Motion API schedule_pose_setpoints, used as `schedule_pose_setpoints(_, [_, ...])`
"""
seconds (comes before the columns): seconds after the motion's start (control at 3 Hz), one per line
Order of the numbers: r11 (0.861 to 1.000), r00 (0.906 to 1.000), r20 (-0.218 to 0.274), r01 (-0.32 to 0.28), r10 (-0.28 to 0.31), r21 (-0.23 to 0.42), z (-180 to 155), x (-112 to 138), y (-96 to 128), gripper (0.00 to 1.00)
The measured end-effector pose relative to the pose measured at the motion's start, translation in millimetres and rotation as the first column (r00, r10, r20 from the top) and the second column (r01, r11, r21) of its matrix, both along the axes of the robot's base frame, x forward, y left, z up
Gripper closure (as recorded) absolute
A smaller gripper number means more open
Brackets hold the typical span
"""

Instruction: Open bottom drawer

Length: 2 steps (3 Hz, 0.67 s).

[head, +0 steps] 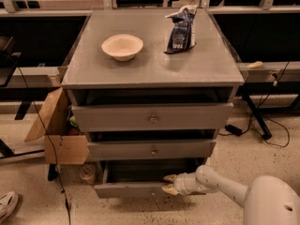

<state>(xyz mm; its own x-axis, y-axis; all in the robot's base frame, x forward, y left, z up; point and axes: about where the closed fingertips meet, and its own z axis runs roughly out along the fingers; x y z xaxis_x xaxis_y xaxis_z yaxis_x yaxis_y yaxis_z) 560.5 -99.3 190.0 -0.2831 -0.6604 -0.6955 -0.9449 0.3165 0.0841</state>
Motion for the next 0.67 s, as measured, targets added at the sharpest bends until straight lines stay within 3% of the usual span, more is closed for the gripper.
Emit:
schedule_pose_setpoints(0.33, [1.0, 1.0, 0.0, 0.0, 0.0, 0.0, 2.0, 1.9, -0.1, 0.11])
schedule_pose_setpoints(0.67, [1.0, 1.0, 0.0, -0.009, 0.009, -0.013, -1.1, -5.4, -5.1, 0.0])
